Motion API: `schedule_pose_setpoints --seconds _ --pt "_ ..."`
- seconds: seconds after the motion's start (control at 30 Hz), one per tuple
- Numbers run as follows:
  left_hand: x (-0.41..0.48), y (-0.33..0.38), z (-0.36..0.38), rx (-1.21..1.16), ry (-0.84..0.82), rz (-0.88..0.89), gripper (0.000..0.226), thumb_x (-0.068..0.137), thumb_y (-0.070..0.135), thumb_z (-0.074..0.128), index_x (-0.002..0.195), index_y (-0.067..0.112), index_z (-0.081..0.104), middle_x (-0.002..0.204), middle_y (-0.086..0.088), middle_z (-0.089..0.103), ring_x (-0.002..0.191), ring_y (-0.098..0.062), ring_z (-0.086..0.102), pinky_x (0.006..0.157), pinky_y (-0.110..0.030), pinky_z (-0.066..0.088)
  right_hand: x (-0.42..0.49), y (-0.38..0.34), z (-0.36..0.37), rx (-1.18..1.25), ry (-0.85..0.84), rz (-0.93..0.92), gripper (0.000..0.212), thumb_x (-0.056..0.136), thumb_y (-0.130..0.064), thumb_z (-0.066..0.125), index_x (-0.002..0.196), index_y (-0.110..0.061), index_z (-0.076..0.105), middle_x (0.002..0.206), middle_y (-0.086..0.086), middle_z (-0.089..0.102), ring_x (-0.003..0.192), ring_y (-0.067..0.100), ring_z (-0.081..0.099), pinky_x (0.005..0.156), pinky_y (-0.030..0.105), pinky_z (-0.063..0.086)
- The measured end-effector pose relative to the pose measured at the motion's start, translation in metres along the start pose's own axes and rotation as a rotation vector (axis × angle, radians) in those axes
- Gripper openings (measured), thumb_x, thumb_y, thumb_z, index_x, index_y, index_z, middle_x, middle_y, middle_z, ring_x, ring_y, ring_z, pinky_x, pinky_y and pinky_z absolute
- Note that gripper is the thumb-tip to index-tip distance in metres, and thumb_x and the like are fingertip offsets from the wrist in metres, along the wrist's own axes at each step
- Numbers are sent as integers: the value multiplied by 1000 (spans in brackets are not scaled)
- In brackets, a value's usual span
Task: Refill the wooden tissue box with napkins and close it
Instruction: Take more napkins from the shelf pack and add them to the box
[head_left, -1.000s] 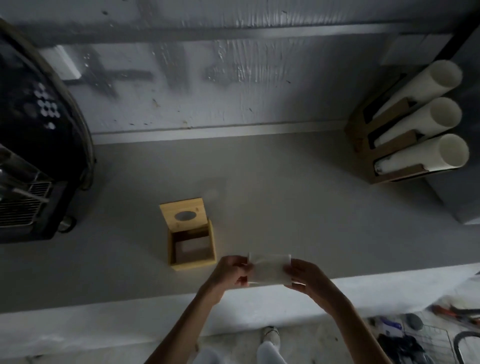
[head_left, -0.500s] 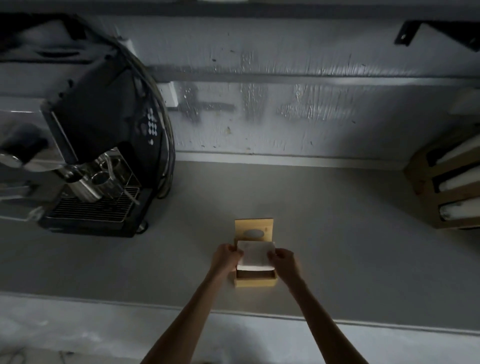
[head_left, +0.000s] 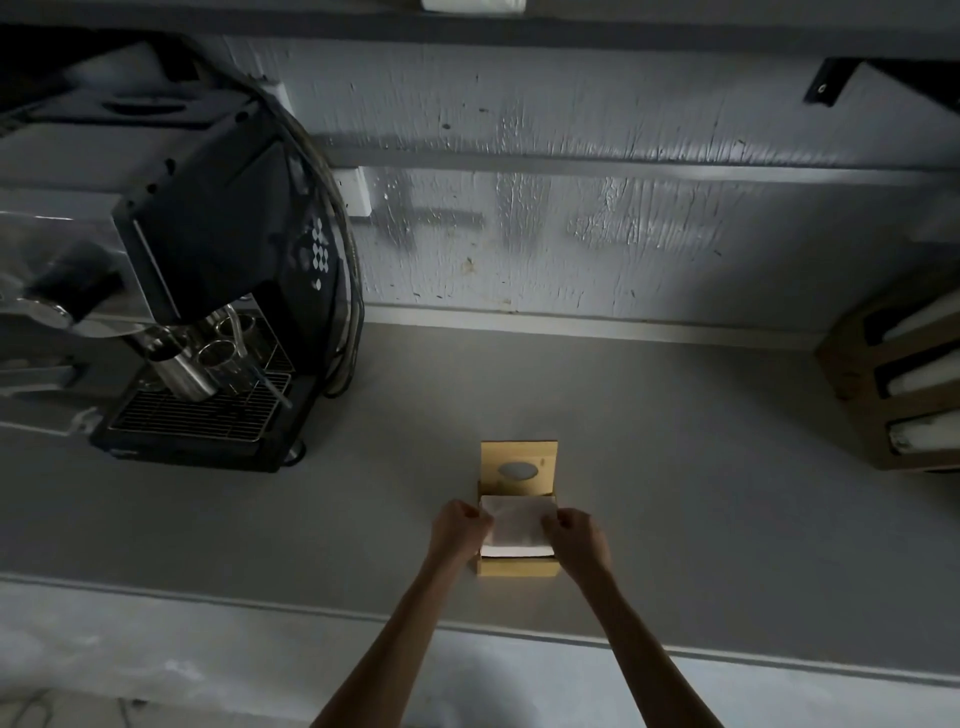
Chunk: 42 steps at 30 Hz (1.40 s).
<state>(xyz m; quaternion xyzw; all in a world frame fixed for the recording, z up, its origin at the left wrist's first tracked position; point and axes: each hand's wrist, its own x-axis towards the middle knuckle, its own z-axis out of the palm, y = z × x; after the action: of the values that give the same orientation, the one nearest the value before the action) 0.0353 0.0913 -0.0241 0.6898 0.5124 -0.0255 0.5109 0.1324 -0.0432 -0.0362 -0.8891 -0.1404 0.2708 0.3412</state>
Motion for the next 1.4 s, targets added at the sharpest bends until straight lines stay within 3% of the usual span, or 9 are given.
schedule_pose_setpoints --seconds 0.1,0.23,0.37,0.57,0.73,0.93,1.17,1.3,1.4 --pt "1 2 3 16 20 15 23 85 25 64 67 21 50 75 -3 62 86 -28 69 80 -43 59 -2 -2 0 -28 36 -5 28 93 -27 50 94 -6 68 78 2 61 68 16 55 47 18 30" --pt "3 2 8 76 49 53 14 85 28 62 82 16 56 86 -5 67 83 -25 68 75 -36 57 -3 -4 0 -38 74 -5 31 93 -28 49 96 -4 68 82 5 65 66 14 56 48 20 35" --pt "7 -3 16 139 87 75 22 88 24 56 94 5 63 95 -11 68 92 -28 64 69 -28 43 -6 -6 1 -48 107 11 28 93 -27 51 107 -6 62 97 8 66 74 15 52 57 24 37" --pt "0 -8 28 131 158 110 15 87 16 56 76 7 58 73 -7 58 74 -23 59 68 -31 46 -4 0 6 -80 120 78 25 88 -27 60 106 -13 51 103 7 62 79 16 51 60 26 35" --pt "3 -12 35 117 210 104 14 84 22 63 77 12 58 79 -6 62 83 -25 62 75 -37 53 -1 7 8 6 106 139 36 84 -31 66 108 -14 46 101 5 57 81 18 52 64 27 36" --pt "1 -17 36 41 243 40 16 83 13 61 93 7 50 94 -10 57 91 -27 56 74 -34 44 3 19 13 138 59 219 49 81 -34 68 117 -14 41 115 10 56 91 20 49 77 34 42" --pt "12 -40 43 -47 131 -34 20 78 33 55 87 17 49 89 -6 59 84 -24 59 74 -42 54 5 17 19 31 45 258 51 84 -38 62 126 -20 38 126 7 54 108 26 54 79 35 38" --pt "42 -69 57 -142 22 -87 36 71 46 51 85 13 48 96 -19 63 91 -37 61 76 -49 56 -3 18 20 -178 155 119 52 88 -41 57 130 -18 37 123 10 55 102 25 57 77 36 45" --pt "20 -54 44 -327 -77 -154 43 81 45 57 112 17 48 114 -13 53 106 -31 57 87 -51 55 -11 13 24 -432 331 -275 42 90 -36 54 127 -18 47 115 5 61 95 17 59 77 29 48"
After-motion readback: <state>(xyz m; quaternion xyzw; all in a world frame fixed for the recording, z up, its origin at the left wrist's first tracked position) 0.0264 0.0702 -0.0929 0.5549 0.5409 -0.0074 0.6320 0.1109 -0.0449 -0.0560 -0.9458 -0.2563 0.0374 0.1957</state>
